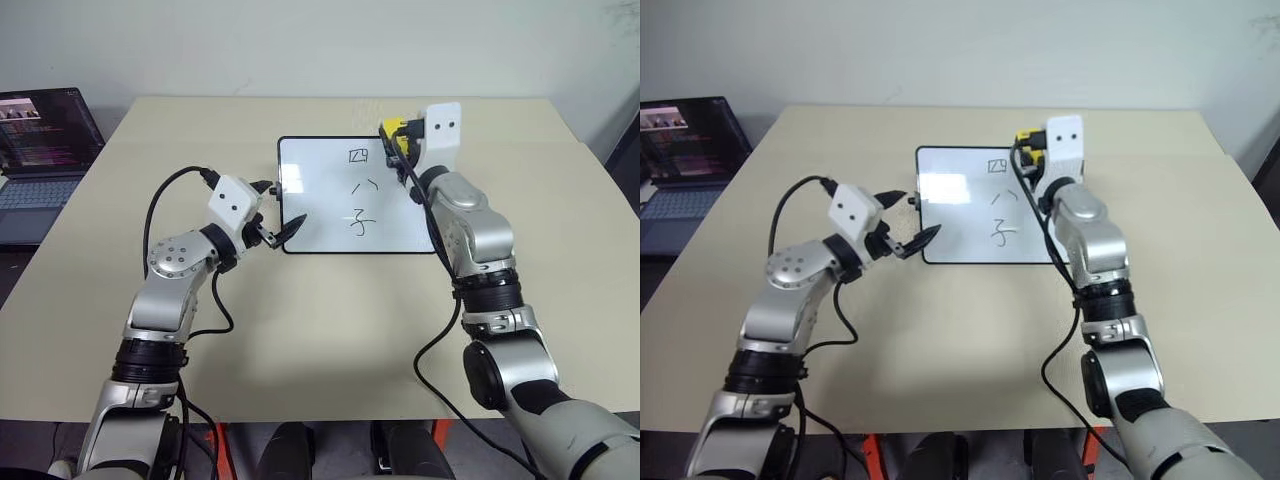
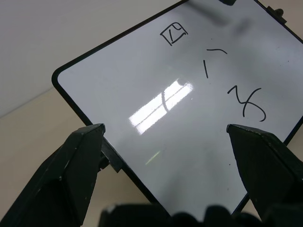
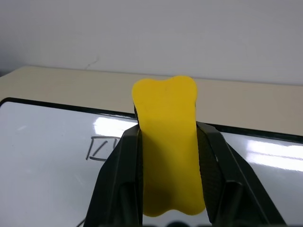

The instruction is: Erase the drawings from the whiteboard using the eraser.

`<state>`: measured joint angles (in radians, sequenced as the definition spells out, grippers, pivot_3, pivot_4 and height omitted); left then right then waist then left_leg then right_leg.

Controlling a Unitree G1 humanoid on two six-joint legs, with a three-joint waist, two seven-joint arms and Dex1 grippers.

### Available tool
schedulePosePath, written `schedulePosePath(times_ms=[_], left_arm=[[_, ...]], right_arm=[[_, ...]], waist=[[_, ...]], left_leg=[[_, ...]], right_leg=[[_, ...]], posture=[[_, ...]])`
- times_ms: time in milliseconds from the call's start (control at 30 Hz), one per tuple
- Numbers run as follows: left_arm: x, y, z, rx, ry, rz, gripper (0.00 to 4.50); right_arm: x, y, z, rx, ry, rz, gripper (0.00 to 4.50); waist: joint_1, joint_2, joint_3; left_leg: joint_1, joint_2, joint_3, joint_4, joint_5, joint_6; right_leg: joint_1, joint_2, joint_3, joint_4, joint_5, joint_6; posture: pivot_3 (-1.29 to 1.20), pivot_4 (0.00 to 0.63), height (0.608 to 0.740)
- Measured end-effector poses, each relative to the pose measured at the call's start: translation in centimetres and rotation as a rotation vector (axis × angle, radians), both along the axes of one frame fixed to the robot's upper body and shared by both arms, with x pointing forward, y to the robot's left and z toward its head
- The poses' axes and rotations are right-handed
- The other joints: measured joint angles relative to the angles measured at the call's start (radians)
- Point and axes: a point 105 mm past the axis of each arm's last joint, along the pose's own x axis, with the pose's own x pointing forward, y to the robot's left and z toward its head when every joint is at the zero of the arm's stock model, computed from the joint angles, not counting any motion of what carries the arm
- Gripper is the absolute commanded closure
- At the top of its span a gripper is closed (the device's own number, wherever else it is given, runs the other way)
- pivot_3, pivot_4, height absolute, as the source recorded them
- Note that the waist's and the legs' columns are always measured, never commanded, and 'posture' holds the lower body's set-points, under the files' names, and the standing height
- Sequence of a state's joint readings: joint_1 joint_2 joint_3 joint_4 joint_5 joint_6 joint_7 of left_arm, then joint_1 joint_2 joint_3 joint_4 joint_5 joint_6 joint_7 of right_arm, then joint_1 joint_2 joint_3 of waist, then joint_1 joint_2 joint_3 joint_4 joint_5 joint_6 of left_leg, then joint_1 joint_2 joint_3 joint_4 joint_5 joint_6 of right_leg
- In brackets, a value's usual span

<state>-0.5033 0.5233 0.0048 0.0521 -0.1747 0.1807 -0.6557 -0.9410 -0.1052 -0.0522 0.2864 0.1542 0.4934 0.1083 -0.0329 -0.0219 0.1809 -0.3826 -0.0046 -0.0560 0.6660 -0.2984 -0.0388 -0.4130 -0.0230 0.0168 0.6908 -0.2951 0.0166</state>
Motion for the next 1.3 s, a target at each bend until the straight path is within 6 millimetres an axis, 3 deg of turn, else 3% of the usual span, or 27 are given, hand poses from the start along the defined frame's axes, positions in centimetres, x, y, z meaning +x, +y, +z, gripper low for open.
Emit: schedulePosePath(times_ms=[633,933,1067,1300], left_arm=[[0.1,-0.1,0.0,-0.008,-0.003,0.008,0.00],[0.1,0.0,0.0,-0.009,-0.005,0.012,0.00],[0.1,0.0,0.1,-0.009,-0.007,0.017,0.00],[0.2,0.2,0.2,-0.010,-0.015,0.031,0.00]], right_arm=[[0.9,0.9,0.2,-0.002,-0.022,0.019,3.31],[1.1,0.7,-0.7,-0.052,-0.012,0.010,3.31],[0.9,0.8,-2.5,-0.073,0.025,0.022,3.31],[0.9,0.9,-2.6,-0.084,0.023,0.025,3.31]], waist=[[-0.001,0.000,0.000],[-0.001,0.000,0.000],[-0.001,0.000,0.000],[-0.002,0.000,0.000]], left_leg=[[0.000,0.000,0.002,0.001,0.000,0.000],[0.000,0.000,0.002,0.001,0.000,0.000],[0.000,0.000,0.003,0.002,0.000,0.000],[0.000,0.000,0.003,0.002,0.000,0.000]], right_leg=[[-0.002,0.000,0.001,0.004,0.000,0.000],[-0.003,0.000,0.001,0.005,0.000,0.000],[-0.003,0.000,0.002,0.006,0.000,0.000],[-0.003,0.000,0.002,0.006,0.000,0.000]], posture=[[0.00,0.150,0.740],[0.00,0.150,0.740],[0.00,0.150,0.740],[0.00,0.150,0.740]])
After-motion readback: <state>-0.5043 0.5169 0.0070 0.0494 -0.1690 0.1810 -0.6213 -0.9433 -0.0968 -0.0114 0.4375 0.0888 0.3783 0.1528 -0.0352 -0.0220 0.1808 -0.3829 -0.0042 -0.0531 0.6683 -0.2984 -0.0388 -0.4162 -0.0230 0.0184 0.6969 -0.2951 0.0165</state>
